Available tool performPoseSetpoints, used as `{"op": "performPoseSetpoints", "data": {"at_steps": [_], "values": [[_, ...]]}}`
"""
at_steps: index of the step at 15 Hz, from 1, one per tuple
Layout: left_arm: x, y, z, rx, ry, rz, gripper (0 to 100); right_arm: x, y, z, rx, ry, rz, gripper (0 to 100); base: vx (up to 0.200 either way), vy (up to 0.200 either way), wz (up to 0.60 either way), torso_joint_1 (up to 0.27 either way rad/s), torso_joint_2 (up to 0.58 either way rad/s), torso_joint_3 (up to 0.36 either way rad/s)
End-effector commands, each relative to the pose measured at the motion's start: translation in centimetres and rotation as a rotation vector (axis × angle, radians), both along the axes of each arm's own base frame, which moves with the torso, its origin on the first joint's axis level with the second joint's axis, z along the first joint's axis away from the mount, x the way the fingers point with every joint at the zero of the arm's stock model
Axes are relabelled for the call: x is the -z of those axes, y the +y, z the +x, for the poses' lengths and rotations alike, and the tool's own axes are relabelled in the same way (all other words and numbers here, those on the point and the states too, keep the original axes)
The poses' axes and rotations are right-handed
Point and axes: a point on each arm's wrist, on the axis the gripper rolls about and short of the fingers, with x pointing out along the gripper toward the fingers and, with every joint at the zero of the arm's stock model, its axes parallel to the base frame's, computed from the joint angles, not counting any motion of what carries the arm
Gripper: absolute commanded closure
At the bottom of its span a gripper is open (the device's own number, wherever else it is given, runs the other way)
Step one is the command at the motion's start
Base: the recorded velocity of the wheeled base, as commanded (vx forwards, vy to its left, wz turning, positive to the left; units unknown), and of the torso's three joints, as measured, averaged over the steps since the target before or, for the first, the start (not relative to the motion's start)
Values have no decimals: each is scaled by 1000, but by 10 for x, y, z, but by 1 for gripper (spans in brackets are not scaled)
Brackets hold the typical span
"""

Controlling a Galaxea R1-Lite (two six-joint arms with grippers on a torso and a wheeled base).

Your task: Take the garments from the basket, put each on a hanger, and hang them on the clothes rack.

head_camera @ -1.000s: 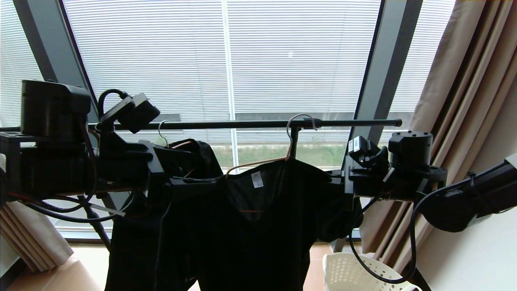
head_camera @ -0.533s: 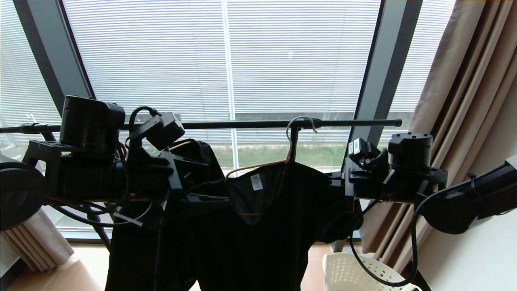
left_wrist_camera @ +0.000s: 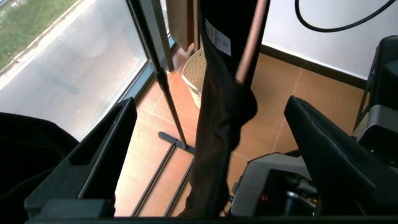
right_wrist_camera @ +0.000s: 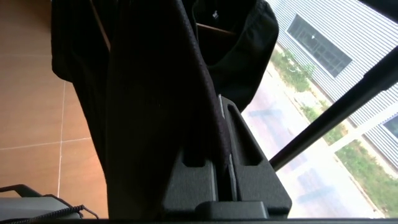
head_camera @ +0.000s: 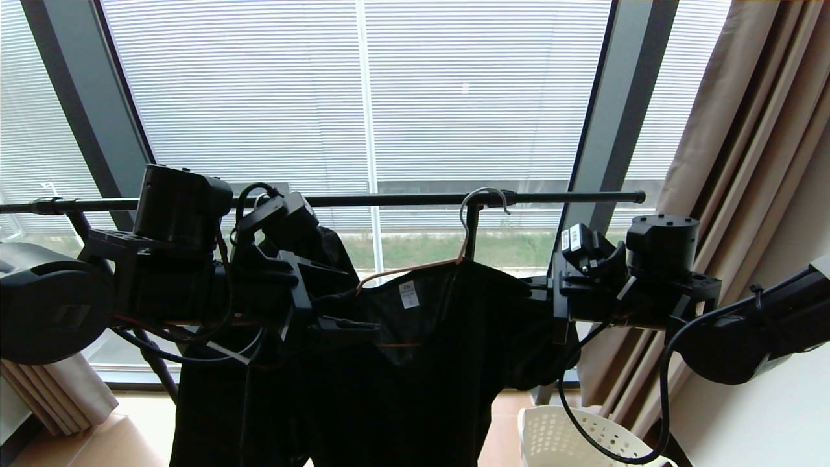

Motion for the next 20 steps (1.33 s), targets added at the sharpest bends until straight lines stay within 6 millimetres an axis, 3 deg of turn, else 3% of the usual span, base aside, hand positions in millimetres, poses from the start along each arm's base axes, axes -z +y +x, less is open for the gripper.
{"op": "performPoseSetpoints", "data": {"at_steps": [1,2,14,15,20], "values": [[1,-1,0,2,3,1,0,0,1,-1,-3,0,0,100,0,0,0,0,0,0],[1,-1,0,3,2,1,100,1,1,0,-3,3,0,100,0,0,0,0,0,0],[-2,10,-22,16,-4,-16,100,-3,0,4,20,64,34,100,0,0,0,0,0,0],[-4,14,-26,7,-11,-19,100,-4,-2,6,26,61,36,0,0,0,0,0,0,0],[-5,30,-45,-29,-18,-22,100,-6,-16,11,65,44,40,0,0,0,0,0,0,0]]}}
